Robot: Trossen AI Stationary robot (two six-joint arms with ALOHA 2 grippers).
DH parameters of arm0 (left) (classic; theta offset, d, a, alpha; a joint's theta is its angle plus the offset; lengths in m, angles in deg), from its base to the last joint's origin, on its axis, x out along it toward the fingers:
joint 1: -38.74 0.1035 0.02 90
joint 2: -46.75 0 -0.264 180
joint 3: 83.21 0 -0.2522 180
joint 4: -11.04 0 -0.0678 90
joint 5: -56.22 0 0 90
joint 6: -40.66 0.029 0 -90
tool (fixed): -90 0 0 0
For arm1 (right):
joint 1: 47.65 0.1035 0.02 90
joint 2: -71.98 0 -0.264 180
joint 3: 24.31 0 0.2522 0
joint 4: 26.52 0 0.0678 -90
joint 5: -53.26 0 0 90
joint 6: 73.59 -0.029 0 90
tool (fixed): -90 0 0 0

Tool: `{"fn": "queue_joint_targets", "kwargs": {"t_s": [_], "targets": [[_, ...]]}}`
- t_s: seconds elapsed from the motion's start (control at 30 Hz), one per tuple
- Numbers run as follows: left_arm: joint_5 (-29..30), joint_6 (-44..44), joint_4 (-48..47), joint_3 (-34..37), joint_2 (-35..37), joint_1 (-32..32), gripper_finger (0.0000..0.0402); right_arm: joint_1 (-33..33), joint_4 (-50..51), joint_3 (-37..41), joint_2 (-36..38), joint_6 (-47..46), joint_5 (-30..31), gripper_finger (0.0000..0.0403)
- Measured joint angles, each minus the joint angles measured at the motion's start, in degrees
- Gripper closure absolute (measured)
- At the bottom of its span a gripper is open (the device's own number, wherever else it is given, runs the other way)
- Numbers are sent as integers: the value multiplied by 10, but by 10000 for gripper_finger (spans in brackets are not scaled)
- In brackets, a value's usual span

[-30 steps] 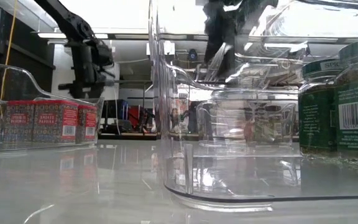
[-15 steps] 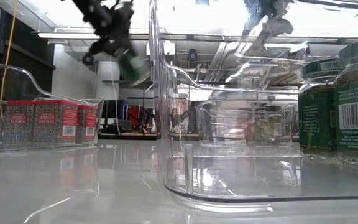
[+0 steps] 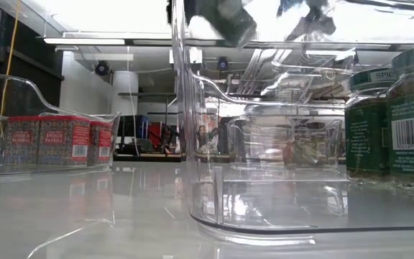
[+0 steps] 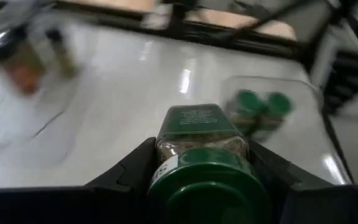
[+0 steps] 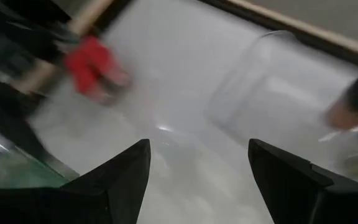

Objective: Sort spices by type
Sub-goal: Put the green seasoning bottle into the bottom right transparent bin

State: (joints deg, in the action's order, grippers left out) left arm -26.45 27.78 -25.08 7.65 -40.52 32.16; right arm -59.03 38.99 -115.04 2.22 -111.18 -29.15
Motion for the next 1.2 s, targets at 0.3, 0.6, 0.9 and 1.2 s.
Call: {"fn": "queue_joint_targets", "kwargs": {"t_s": [0.3, 0.6, 0.9, 1.2], "targets": [[-41, 99, -31, -160, -148, -55, 237, 150, 0, 0, 42, -217, 114, 136], [-44, 25, -170, -253, -241, -87, 237, 205, 14, 0, 27, -269, 131, 136], [-72, -10, -286, -253, -287, -97, 237, 208, 54, 0, 19, -264, 133, 136], [-84, -44, -305, -253, -292, -99, 237, 208, 73, 0, 19, -234, 133, 136]]}}
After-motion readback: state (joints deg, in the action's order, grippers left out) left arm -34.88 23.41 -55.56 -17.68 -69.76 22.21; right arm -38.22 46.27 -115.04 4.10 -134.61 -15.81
